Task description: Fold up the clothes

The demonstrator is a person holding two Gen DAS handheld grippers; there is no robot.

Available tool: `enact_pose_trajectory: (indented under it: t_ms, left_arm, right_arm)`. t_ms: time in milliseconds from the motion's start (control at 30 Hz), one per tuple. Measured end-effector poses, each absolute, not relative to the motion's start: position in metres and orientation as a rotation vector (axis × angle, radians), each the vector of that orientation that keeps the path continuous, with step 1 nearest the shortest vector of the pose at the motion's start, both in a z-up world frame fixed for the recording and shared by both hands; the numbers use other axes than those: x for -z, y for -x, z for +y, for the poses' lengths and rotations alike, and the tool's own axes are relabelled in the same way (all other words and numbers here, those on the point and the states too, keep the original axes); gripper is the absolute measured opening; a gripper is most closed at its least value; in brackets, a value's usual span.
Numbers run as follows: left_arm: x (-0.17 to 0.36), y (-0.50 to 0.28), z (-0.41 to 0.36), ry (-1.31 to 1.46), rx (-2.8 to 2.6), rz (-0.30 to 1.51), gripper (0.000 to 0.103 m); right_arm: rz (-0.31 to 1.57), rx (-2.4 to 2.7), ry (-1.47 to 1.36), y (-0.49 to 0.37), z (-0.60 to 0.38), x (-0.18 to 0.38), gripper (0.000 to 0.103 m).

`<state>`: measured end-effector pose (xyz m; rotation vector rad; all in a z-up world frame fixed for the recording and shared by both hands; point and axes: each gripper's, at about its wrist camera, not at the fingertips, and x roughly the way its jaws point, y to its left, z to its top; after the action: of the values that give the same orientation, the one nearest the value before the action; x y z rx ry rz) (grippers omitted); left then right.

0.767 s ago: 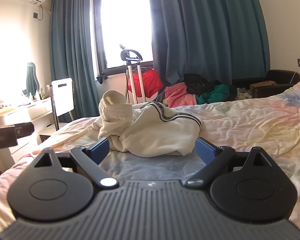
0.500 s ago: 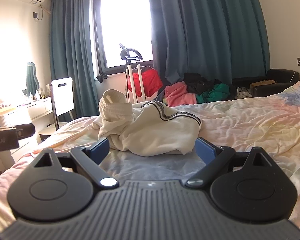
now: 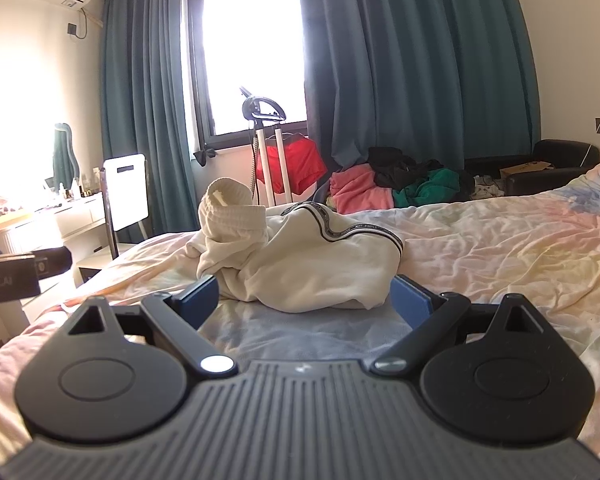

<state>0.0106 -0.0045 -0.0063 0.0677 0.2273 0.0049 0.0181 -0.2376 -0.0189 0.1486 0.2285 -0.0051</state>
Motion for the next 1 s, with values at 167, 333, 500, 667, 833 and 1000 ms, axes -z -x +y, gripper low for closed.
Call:
enact_pose_trajectory:
  t_ms: [167,333,500,667,833,1000]
  left_arm:
    - [0.0079,-0.0109,-0.0044,-0.068,-0.004,0.227,0.103]
    - [0.0087,-0.0109,-0.0039,-0.067,0.002,0.23,0.103]
    - [0.0099,-0.0108,-0.0029,-0.063,0.003,0.232,0.103]
    - [0.0112,-0.0115,-0.0001,-0.056,0.005,0.238,0.103]
    - [0.0132,-0.0133,0.002,-0.046,0.012,0.247,0.103]
    - [0.0154,-0.0156,0.0052,-0.033,-0.001,0.255,0.103]
  right_arm:
    - [0.231,0.001,-0.149,-0.0181,-0.2375,0.0188,0.094]
    - [0.236,-0.001,-0.15,-0.0183,-0.2377,0.0186,0.094]
    - [0.235,0.001,-0.149,-0.0187,-0.2369,0.0182,0.094]
    - [0.233,-0.003,-0.15,-0.0181,-0.2368,0.0187,0.094]
    - [0.234,-0.001,-0.154,-0.0183,-0.2378,0.0188,0.094]
    - [0.257,0.037,-0.196,-0.0224,-0.2399,0.0213,0.094]
